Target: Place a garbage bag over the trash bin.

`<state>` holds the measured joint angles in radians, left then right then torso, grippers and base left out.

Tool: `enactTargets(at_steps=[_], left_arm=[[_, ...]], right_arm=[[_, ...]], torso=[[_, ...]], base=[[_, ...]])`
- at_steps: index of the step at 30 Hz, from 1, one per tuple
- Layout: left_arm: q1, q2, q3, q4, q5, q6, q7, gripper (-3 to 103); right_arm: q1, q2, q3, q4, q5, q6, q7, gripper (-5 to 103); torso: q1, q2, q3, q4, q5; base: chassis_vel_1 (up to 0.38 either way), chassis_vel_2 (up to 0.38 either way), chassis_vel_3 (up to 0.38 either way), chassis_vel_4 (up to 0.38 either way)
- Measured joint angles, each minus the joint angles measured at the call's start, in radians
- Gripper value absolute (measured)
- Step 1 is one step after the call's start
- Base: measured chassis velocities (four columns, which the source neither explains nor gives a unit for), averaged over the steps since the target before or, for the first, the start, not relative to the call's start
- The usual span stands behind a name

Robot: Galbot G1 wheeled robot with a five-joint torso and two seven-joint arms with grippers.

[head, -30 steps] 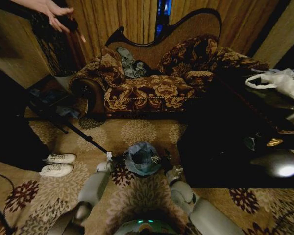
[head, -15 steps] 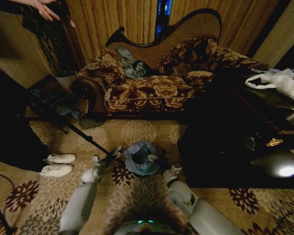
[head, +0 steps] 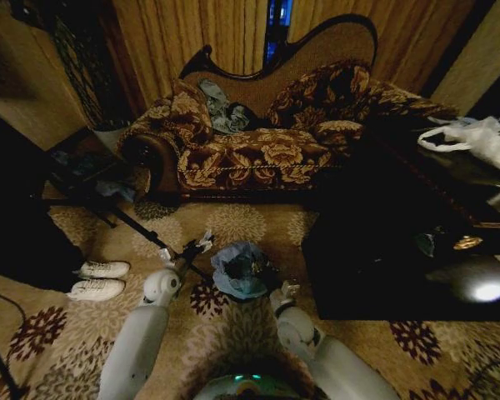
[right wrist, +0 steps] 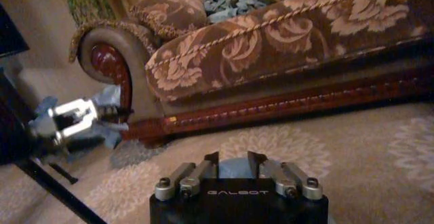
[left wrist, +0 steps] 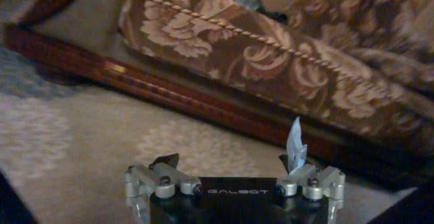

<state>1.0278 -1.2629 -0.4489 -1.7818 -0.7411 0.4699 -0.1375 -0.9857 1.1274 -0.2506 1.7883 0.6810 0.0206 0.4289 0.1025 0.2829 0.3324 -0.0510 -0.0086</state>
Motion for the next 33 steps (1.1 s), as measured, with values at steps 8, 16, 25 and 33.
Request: enactTargets(at_steps=[8, 16, 25, 33], left_arm=[[0.043, 0.027, 0.017, -0.198, -0.044, 0.113, -0.252, 100], [0.068, 0.072, 0.010, -0.250, -0.089, 0.127, -0.284, 100], [0.044, 0.096, 0.022, -0.249, -0.109, 0.114, -0.266, 100], [0.055, 0.113, 0.024, -0.260, -0.103, 0.100, -0.229, 100]], right_arm=[[0.043, 0.038, -0.024, -0.045, 0.012, -0.054, 0.026, 3], [0.145, 0.171, -0.065, -0.127, 0.051, -0.189, 0.166, 0], [0.255, 0.262, -0.091, -0.242, 0.252, -0.331, 0.354, 0], [0.322, 0.362, -0.070, -0.430, 0.247, -0.307, 0.352, 0]], torso=[[0.000, 0.000, 0.000, 0.0002, -0.0002], [0.000, 0.000, 0.000, 0.0003, -0.0002], [0.000, 0.000, 0.000, 0.0002, -0.0003], [0.000, 0.000, 0.000, 0.0003, 0.0000]], base=[[0.000, 0.000, 0.000, 0.000], [0.000, 0.000, 0.000, 0.000], [0.000, 0.000, 0.000, 0.000], [0.000, 0.000, 0.000, 0.000]])
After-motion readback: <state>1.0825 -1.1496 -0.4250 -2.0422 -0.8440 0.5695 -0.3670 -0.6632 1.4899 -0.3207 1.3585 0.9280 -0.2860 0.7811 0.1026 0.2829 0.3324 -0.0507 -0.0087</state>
